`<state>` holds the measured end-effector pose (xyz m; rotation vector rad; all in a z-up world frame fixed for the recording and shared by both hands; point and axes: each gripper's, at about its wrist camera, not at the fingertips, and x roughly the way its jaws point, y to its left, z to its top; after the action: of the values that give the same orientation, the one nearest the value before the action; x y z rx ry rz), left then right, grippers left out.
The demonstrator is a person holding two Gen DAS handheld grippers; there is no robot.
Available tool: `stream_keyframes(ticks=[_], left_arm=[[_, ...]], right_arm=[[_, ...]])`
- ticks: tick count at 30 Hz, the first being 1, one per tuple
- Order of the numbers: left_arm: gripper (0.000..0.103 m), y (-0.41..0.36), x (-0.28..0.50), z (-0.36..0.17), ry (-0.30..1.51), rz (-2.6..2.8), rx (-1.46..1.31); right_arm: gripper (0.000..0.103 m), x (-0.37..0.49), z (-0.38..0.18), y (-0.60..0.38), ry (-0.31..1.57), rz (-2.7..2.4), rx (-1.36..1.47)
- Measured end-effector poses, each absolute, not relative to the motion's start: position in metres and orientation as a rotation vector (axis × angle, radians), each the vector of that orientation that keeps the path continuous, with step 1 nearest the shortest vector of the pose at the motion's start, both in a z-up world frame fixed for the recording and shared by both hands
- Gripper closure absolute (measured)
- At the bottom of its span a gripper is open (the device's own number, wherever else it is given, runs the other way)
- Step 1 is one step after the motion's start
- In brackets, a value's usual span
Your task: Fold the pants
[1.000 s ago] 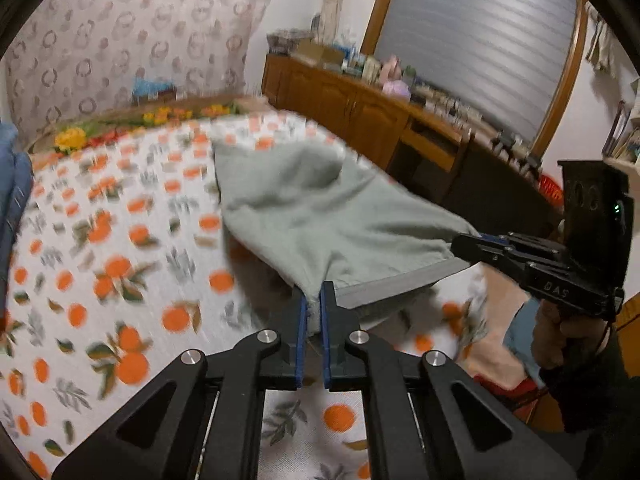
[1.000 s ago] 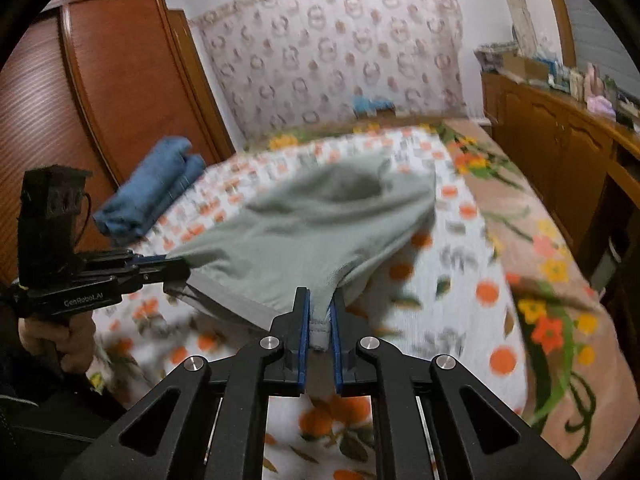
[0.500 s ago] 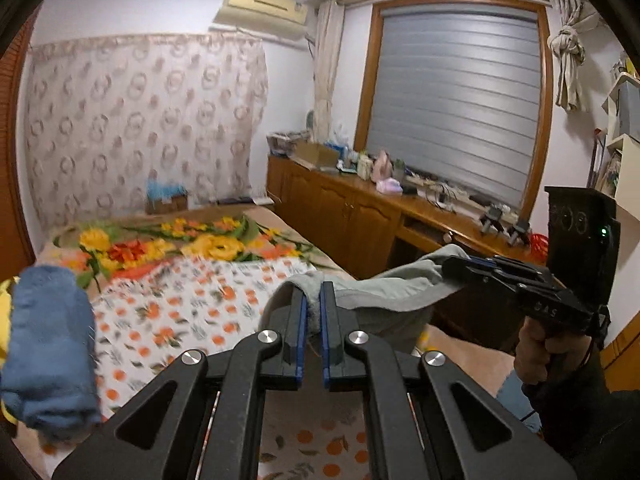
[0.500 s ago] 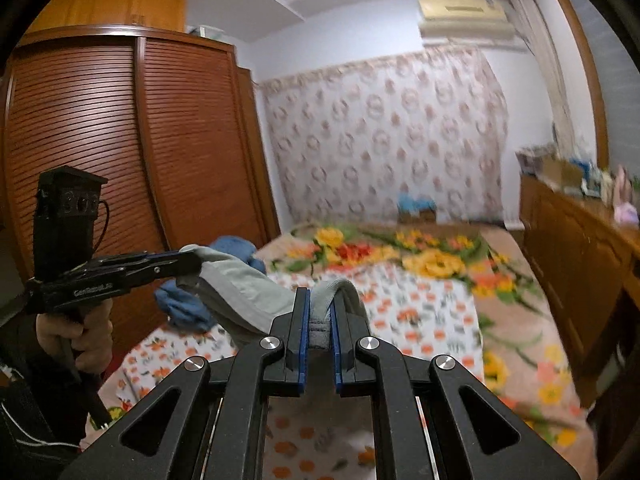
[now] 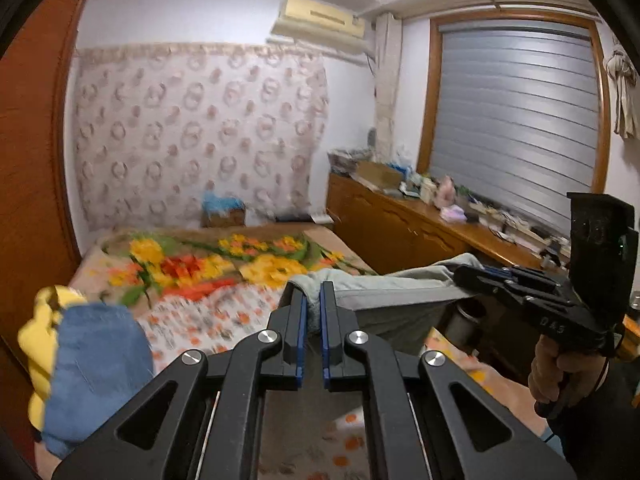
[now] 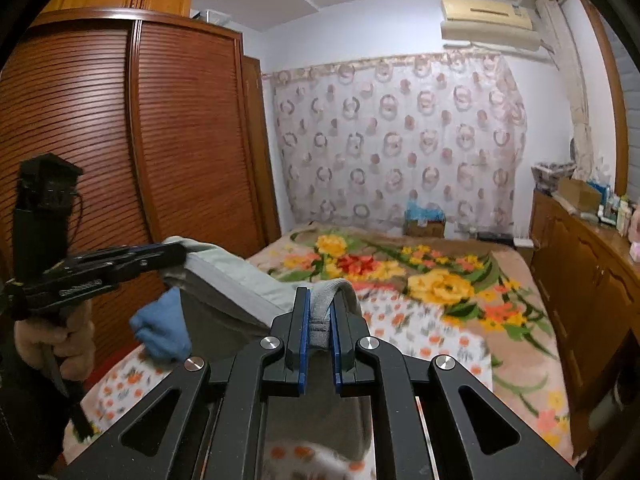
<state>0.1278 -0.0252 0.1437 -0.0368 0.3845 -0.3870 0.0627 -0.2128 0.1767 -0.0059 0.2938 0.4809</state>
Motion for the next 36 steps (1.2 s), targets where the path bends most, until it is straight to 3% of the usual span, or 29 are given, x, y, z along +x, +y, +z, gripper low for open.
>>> stream_keyframes(ticks=[5,15,36], left_arm=[[0.096,-0.019,0.113,0.133,0.377,-0.361,0.007],[0.096,0.002,0.072,-0.023,0.692,-0.367,-0.053],[0.096,-0.004,0.026,-0.043,0.733,-0.368,-0.068]], right_arm=[[0.094,0.075,0.167,-0.194,0.287,0.497,-0.020],[0.094,0.073,0.031,-0.165,0.581,0.578,-0.059],[0.094,0.032,-0.004,-0.177,0.626,0.620,-0.028]])
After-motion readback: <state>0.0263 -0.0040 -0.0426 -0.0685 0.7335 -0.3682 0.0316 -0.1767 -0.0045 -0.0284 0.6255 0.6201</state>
